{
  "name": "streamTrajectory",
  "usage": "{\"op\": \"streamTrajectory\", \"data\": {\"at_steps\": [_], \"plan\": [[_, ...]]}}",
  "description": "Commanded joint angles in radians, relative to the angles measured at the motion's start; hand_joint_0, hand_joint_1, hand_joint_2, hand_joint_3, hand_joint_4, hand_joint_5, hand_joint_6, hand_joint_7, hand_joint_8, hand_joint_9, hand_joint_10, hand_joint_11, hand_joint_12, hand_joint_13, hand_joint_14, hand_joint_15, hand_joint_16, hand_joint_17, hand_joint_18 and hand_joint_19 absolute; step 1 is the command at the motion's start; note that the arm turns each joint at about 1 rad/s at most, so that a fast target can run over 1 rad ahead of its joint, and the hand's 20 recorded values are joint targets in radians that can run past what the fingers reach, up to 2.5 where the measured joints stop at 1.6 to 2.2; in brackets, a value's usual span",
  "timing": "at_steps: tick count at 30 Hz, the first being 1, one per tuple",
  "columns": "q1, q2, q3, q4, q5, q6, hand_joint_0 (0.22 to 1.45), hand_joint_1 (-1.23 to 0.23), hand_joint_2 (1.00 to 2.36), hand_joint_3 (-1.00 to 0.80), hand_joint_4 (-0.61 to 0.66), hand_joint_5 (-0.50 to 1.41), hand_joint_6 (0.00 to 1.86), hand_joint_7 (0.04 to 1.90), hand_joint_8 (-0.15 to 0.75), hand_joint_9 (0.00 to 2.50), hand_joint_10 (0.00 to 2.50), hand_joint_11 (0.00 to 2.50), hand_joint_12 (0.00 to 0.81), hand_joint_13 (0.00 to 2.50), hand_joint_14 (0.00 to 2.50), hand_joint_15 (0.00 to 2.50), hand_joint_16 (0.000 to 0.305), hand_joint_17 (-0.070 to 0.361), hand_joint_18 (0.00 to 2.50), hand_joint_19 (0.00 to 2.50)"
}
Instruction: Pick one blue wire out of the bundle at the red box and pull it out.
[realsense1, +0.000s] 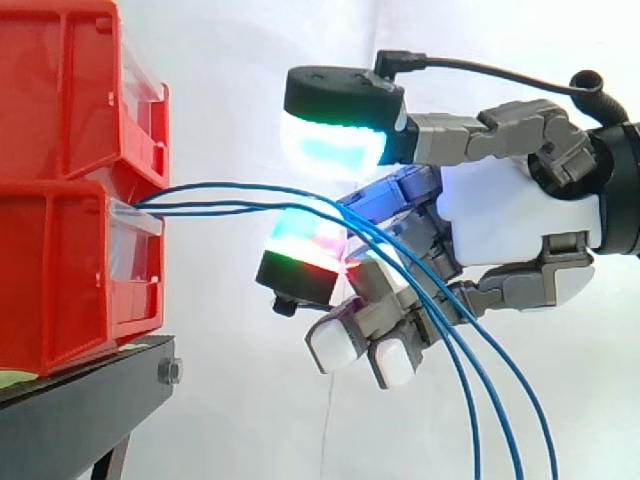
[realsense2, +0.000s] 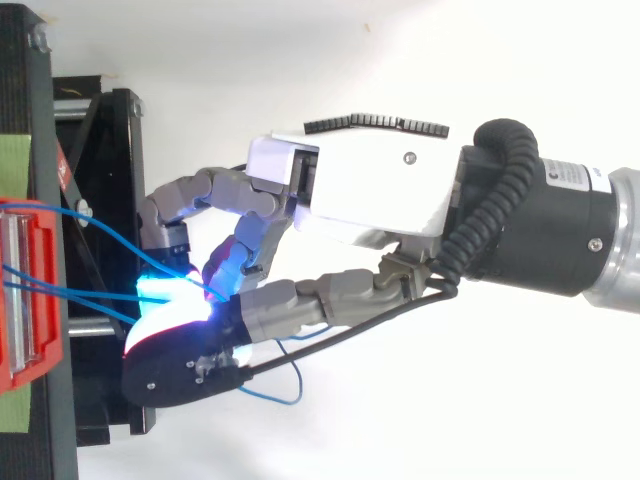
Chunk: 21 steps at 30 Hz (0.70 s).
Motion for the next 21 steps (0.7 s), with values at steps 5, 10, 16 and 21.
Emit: {"op": "streamTrajectory", "data": {"at_steps": [5,10,16,21], "plan": [[-0.002,0.000,0.000,-0.001,0.000,0.000,0.55,-0.69,1.02,-0.21,0.25,-0.09,0.67,1.21,0.402,1.13,0.02,0.78,0.475,0.92,0.01,0.41,0.057,0.129,0.88,0.56],[-0.002,0.000,0.000,0.003,0.000,-0.003,0.54,-0.55,1.01,-0.41,0.27,-0.04,0.58,1.35,0.398,1.19,0.02,0.70,0.465,0.93,0.01,0.40,0.057,0.129,0.88,0.58],[-0.003,0.000,0.000,-0.001,0.003,-0.024,0.58,-0.53,1.01,-0.36,0.31,-0.03,0.53,1.42,0.397,1.22,0.02,0.69,0.461,0.95,0.01,0.41,0.055,0.123,0.88,0.59],[-0.006,0.000,0.000,-0.011,0.006,-0.080,0.58,-0.66,1.02,-0.25,0.26,-0.06,0.57,1.34,0.402,1.16,0.02,0.74,0.467,0.93,0.01,0.40,0.056,0.126,0.89,0.56]]}}
